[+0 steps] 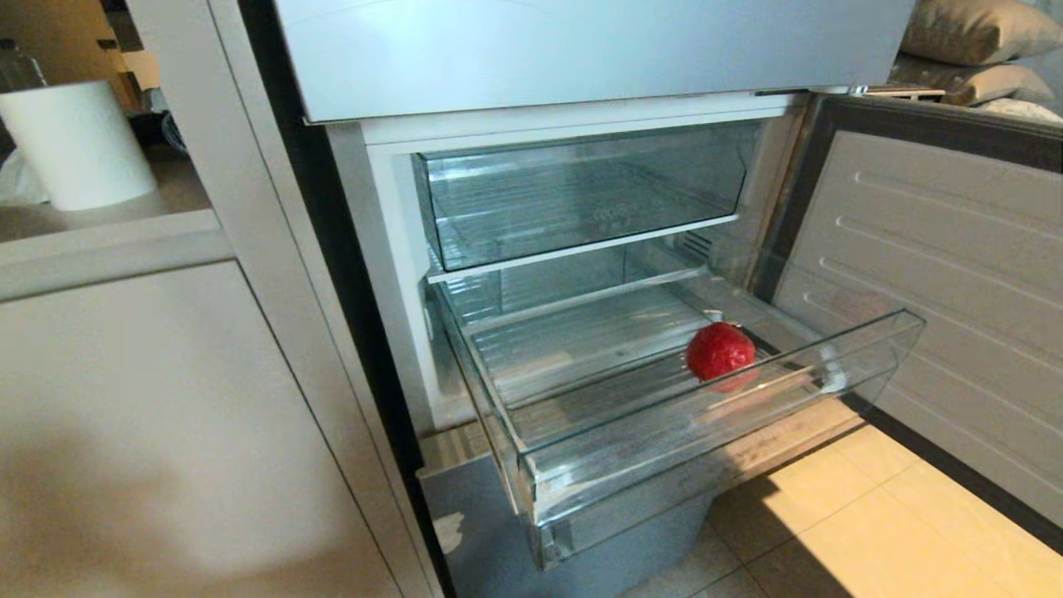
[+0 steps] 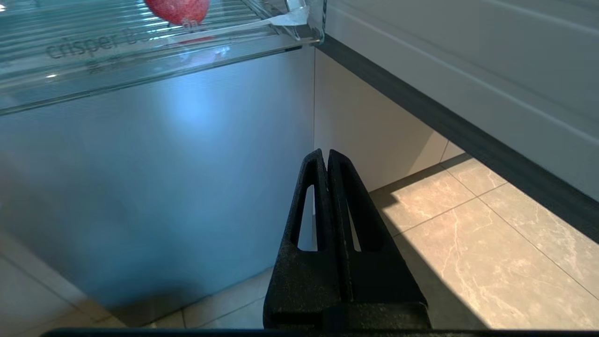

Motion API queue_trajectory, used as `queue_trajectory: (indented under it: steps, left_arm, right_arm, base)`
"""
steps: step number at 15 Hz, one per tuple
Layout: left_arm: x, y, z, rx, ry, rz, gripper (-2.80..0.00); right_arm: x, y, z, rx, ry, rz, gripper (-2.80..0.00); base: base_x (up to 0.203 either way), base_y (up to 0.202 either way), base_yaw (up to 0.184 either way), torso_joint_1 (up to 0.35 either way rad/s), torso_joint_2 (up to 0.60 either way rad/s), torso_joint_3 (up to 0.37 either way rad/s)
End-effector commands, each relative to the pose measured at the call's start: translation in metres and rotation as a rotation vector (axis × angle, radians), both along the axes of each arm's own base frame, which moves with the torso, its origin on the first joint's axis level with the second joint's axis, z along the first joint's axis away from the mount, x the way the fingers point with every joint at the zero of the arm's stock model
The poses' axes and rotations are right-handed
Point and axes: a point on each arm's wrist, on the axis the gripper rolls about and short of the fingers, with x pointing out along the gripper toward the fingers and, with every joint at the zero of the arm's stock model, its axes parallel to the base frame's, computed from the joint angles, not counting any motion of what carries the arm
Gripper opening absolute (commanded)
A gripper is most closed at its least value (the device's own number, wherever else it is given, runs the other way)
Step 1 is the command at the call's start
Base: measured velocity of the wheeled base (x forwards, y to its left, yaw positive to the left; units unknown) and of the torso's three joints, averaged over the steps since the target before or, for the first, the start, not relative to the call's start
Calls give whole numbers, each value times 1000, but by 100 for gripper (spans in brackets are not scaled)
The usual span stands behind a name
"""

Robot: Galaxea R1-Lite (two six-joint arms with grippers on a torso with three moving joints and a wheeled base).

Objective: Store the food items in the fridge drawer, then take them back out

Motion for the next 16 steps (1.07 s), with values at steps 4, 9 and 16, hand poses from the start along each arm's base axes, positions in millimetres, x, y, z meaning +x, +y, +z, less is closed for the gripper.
queue_trajectory:
  steps: [4, 9, 16]
  left_arm:
    - [0, 0, 0, 0, 0, 0, -280]
    - [0, 0, 0, 0, 0, 2, -280]
    - [0, 0, 0, 0, 0, 1, -280]
  right_arm:
    - [0, 0, 0, 1, 1, 0, -280]
    - [0, 0, 0, 1, 1, 0, -280]
    - [0, 0, 0, -1, 2, 0, -280]
  base:
    - [0, 0, 0, 98, -196, -103]
    - [0, 0, 0, 271, -544, -275]
    - [0, 0, 0, 181, -365, -185]
